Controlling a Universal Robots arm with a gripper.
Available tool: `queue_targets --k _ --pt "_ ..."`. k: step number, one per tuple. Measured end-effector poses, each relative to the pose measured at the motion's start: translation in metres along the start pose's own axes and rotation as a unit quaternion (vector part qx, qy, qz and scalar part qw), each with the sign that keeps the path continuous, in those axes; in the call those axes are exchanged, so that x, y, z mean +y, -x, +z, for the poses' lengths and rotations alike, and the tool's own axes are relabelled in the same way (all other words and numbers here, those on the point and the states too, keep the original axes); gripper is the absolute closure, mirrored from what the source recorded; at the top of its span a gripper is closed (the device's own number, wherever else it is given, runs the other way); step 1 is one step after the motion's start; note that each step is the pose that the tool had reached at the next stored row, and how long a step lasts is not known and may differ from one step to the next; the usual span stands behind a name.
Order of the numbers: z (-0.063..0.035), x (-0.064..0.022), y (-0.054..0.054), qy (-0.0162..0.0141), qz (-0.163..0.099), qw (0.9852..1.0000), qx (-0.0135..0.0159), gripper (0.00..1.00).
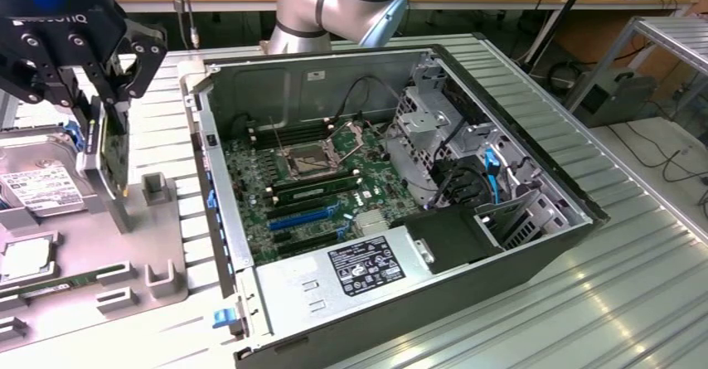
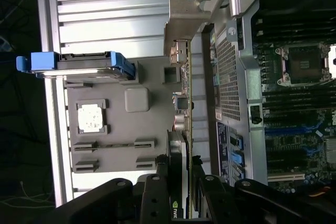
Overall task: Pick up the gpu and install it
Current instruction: 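Pick up the gpu and move the gpu toward the slot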
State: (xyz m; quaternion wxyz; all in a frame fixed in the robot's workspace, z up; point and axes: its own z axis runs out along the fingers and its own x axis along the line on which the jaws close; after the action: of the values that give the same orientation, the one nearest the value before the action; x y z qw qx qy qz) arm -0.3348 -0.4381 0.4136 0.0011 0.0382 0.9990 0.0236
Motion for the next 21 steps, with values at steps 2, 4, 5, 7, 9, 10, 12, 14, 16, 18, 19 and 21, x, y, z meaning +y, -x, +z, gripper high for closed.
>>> queue_targets --k 2,4,5,7,9,10,12,14,16,18,19,21 --pt "-0.0001 0.0 0.0 0.0001 0.0 1.0 0.0 0.73" --pt "-0.0002 0.0 0.0 0.0001 0.0 1.0 0.0 0.73" --pt "-0.0002 0.0 0.0 0.0001 0.0 1.0 0.0 0.73" --pt "-0.0013 0.0 0.0 0.0 0.0 1.0 0.0001 0.73" --pt "-0.0053 0.0003 0.0 0.0001 0.0 1.0 0.0 0.73" --pt "-0.007 0.0004 0.0 0.0001 0.0 1.0 0.0001 0.73" --pt "-0.0108 0.0005 0.0 0.0001 0.0 1.0 0.0001 0.73" --pt "-0.0142 0.0007 0.0 0.0001 0.0 1.0 0.0001 0.73" --pt "-0.0143 0.0007 0.0 0.0006 0.0 1.0 0.0001 0.73" --pt "-0.0144 0.0009 0.003 0.0005 0.0 1.0 0.0002 0.73" --pt "-0.0143 0.0013 0.007 0.0006 0.0 1.0 0.0001 0.73" --pt "-0.0143 0.0018 0.014 0.0005 0.0 1.0 0.0002 0.73"
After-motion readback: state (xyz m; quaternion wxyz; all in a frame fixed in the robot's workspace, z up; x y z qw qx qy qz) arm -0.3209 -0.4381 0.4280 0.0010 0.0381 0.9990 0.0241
